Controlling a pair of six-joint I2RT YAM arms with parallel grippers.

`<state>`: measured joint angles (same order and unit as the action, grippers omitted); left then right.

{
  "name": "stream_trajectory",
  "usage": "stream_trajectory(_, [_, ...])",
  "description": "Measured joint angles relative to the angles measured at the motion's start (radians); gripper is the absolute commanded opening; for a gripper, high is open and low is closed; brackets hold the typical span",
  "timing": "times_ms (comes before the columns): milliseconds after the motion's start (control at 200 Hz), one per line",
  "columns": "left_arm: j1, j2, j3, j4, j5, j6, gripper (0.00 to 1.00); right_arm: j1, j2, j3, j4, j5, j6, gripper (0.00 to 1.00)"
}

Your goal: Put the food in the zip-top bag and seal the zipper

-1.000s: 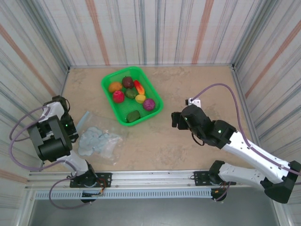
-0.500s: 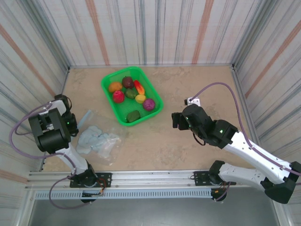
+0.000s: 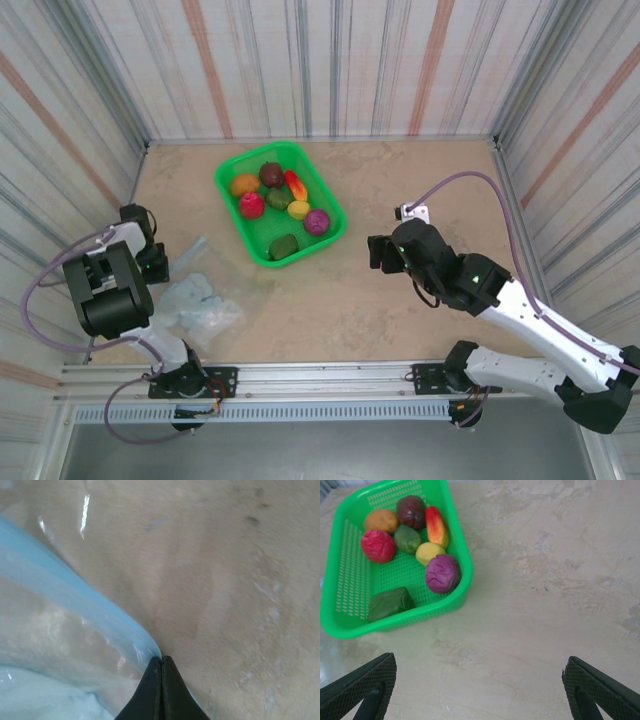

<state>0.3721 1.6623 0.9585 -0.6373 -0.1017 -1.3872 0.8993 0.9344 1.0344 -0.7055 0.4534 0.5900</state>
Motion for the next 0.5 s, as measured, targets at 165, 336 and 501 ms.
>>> stream_trajectory(165, [-0.01, 0.01, 0.108, -0.002, 0.028, 0.139, 0.0, 0.0, -0.031, 0.0, 0.0, 0.001, 0.0, 0.87])
stream_trajectory(336, [-0.055, -0.031, 0.241, -0.01, 0.027, 0.277, 0.0, 0.0, -0.016, 0.006, 0.001, 0.027, -0.001, 0.87])
stream_trajectory(501, [-0.137, -0.117, 0.314, -0.039, 0.027, 0.438, 0.0, 0.0, 0.051, 0.051, 0.028, -0.002, -0.047, 0.9])
